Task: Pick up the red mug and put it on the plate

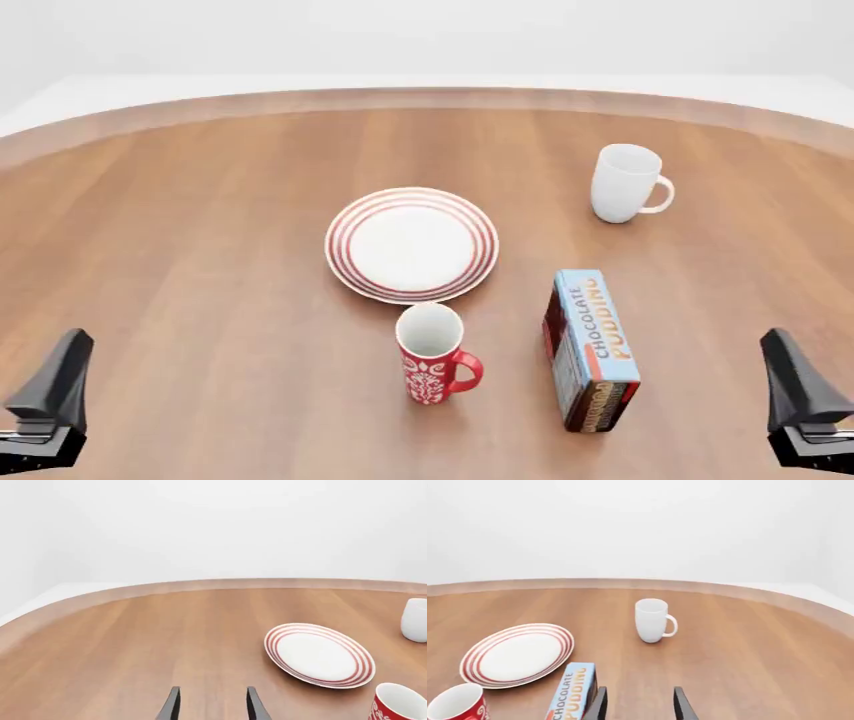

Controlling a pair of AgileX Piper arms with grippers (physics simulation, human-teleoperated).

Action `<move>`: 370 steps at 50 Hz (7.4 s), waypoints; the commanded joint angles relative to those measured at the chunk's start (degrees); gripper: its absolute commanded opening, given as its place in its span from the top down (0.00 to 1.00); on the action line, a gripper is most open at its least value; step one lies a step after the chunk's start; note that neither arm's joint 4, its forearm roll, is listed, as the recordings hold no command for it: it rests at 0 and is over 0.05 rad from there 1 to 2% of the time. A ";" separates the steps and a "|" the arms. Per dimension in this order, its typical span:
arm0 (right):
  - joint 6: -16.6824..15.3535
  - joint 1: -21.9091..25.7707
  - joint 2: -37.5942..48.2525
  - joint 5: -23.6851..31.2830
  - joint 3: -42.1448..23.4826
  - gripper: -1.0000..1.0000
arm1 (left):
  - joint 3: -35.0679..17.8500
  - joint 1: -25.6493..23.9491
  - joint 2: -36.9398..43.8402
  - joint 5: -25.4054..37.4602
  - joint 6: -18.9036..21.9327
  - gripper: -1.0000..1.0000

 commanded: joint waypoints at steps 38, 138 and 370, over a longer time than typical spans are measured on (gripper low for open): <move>-13.71 29.22 23.02 13.75 -31.81 0.00 | 0.00 0.00 0.00 0.00 0.00 0.00; -12.48 44.83 58.15 29.62 -42.23 0.00 | 0.00 0.00 0.00 0.00 0.00 0.00; -7.48 45.85 70.89 9.52 -35.52 1.00 | 0.00 0.00 0.00 0.00 0.00 0.00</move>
